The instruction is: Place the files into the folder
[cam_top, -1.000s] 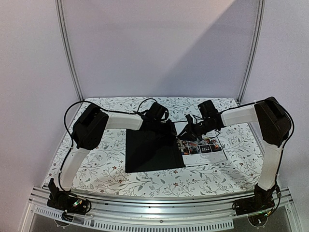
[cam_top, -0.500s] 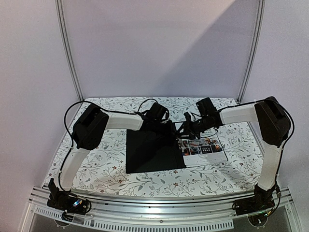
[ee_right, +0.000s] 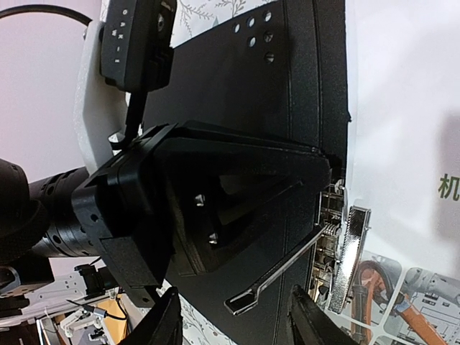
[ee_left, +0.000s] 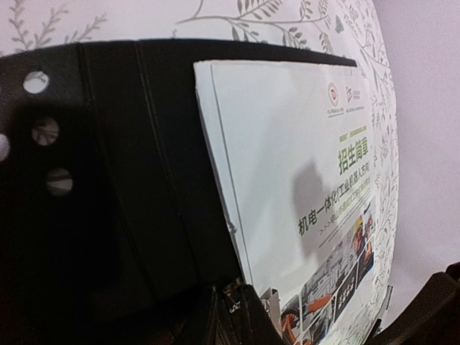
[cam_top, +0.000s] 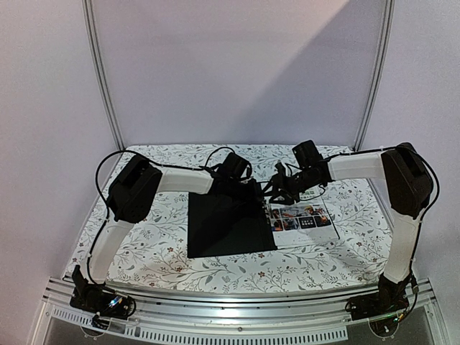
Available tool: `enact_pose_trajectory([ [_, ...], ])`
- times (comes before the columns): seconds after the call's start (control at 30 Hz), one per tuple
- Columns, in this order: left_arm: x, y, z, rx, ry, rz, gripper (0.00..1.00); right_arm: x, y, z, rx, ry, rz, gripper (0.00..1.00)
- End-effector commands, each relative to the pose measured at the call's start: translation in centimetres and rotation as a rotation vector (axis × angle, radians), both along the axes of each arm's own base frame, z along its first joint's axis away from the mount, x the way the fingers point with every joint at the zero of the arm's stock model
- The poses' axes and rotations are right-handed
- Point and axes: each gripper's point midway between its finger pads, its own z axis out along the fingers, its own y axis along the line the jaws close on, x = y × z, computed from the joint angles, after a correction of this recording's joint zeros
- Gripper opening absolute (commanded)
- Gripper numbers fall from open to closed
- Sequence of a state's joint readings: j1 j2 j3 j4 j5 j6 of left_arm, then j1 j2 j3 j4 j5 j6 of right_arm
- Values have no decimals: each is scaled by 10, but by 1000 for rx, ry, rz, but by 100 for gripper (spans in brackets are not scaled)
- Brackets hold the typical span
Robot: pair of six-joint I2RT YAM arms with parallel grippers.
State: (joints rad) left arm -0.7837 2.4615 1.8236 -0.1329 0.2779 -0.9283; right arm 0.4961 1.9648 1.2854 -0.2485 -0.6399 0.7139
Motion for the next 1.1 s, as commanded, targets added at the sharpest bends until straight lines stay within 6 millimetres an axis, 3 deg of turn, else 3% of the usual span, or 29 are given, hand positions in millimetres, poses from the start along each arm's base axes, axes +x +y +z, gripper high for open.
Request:
enact_pose_trajectory([
  [0.0,-21,1,-26,56,61,-35,13,1,-8,5,-2,-9,-18,47],
  [0.23,-22,2,-26,59,64,-36,13,0,-3,3,35,16,-11,29],
  [1.07,-24,2,-28,58,67,-39,12,-11,-4,-18,35,68,-3,15],
])
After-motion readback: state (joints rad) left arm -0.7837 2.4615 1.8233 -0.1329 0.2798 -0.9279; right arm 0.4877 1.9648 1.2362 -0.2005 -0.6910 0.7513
